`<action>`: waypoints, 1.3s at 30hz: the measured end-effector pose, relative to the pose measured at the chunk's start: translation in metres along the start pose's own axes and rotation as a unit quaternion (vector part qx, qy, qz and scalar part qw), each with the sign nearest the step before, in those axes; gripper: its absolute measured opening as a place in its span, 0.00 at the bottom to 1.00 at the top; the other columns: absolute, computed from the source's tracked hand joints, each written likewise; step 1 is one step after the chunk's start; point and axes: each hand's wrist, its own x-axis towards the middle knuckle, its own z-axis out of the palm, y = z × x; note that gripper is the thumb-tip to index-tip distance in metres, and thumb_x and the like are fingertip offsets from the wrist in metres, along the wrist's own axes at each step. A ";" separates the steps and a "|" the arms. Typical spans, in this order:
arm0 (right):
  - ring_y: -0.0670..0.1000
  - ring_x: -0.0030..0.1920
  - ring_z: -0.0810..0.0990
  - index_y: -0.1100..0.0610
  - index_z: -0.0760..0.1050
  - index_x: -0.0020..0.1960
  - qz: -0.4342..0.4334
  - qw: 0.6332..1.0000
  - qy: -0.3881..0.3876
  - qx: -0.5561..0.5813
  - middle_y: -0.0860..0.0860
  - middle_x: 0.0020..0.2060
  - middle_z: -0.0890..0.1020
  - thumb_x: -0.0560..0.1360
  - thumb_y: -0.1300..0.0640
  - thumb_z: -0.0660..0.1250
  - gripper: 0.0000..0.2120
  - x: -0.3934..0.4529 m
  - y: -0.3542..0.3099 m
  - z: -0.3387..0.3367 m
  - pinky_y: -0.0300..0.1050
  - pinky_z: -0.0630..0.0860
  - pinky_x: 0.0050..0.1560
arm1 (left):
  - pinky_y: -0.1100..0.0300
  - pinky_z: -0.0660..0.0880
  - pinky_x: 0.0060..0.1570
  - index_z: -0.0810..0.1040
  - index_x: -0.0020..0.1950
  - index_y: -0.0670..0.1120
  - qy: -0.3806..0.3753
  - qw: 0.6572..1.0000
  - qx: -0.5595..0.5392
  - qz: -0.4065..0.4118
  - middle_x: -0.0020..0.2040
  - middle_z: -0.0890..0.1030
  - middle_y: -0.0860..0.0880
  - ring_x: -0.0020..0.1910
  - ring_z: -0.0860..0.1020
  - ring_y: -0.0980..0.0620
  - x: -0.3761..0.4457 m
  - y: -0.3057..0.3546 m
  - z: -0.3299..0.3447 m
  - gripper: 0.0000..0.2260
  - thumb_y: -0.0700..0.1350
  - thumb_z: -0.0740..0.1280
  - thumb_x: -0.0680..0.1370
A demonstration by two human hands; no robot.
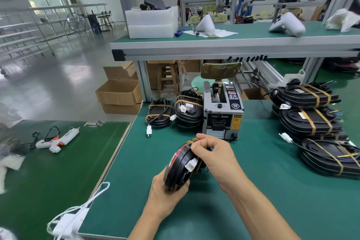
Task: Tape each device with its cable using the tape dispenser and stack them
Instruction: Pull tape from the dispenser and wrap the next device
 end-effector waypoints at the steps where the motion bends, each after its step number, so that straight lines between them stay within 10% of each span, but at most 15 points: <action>1: 0.33 0.62 0.77 0.57 0.83 0.36 -0.003 1.000 0.001 -0.008 0.29 0.47 0.83 0.75 0.60 0.74 0.09 0.001 0.001 0.000 0.36 0.69 0.54 | 0.67 0.75 0.37 0.81 0.46 0.57 0.001 1.000 -0.001 0.000 0.38 0.83 0.48 0.34 0.75 0.61 0.000 0.000 0.000 0.08 0.55 0.75 0.69; 26: 0.33 0.58 0.78 0.53 0.81 0.32 0.007 0.996 -0.010 -0.090 0.42 0.42 0.86 0.73 0.53 0.77 0.12 0.005 -0.005 0.000 0.42 0.74 0.57 | 0.67 0.73 0.35 0.81 0.46 0.58 -0.010 1.000 0.001 -0.007 0.36 0.81 0.49 0.32 0.72 0.60 -0.002 0.006 -0.001 0.08 0.55 0.75 0.69; 31: 0.54 0.60 0.80 0.47 0.81 0.48 0.043 0.998 0.005 -0.052 0.49 0.54 0.83 0.72 0.50 0.76 0.07 0.007 0.001 0.004 0.56 0.79 0.63 | 0.67 0.75 0.37 0.82 0.48 0.60 -0.008 1.000 -0.005 -0.021 0.39 0.83 0.47 0.33 0.74 0.60 -0.002 0.011 -0.002 0.09 0.54 0.76 0.69; 39: 0.46 0.62 0.78 0.39 0.80 0.52 0.028 0.997 0.064 -0.024 0.40 0.55 0.81 0.77 0.47 0.69 0.06 0.012 0.016 0.017 0.50 0.77 0.64 | 0.67 0.76 0.39 0.83 0.45 0.55 -0.004 0.999 -0.009 -0.048 0.41 0.85 0.46 0.35 0.76 0.60 -0.003 0.013 -0.003 0.11 0.40 0.80 0.73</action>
